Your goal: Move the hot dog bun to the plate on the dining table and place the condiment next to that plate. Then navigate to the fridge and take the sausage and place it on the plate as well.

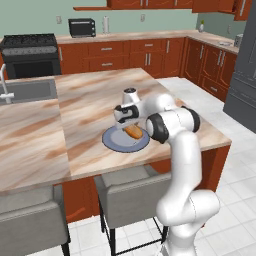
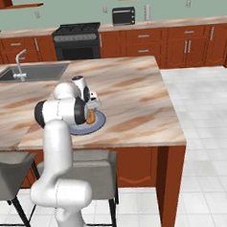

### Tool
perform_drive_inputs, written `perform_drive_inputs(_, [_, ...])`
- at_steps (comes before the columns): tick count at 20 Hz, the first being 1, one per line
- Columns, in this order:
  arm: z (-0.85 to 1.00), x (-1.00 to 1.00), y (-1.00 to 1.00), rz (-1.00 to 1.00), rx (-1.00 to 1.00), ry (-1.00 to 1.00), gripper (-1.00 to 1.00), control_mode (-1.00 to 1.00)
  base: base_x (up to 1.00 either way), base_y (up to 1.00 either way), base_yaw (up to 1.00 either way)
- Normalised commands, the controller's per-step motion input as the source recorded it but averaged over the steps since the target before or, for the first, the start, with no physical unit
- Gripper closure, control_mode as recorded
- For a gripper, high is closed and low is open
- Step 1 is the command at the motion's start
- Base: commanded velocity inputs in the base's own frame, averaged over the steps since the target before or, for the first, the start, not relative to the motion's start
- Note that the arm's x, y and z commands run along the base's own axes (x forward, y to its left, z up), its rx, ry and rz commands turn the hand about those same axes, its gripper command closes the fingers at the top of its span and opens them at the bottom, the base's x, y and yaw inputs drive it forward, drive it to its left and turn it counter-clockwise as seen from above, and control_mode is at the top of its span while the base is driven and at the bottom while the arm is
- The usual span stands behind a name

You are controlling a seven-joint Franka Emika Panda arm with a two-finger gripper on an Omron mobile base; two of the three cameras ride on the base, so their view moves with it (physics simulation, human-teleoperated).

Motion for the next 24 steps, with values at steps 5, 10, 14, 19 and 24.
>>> perform_drive_inputs(5, [0.74, -0.43, 0.0, -0.05, 0.07, -0.04, -1.0, -1.0, 0.0, 0.0, 0.0])
perform_drive_inputs(10, [1.0, -1.0, 0.0, -0.08, 0.19, -0.04, -1.0, -1.0, 0.0, 0.0, 0.0])
perform_drive_inputs(14, [0.82, -1.0, 0.0, -0.03, 0.13, 0.0, -1.0, -1.0, 0.0, 0.0, 0.0])
perform_drive_inputs(19, [0.21, -1.0, -0.14, -0.06, 0.01, 0.0, -1.0, -1.0, 0.0, 0.0, 0.0])
perform_drive_inputs(24, [-0.02, -0.93, -0.35, -0.12, -0.06, 0.0, -1.0, -1.0, 0.0, 0.0, 0.0])
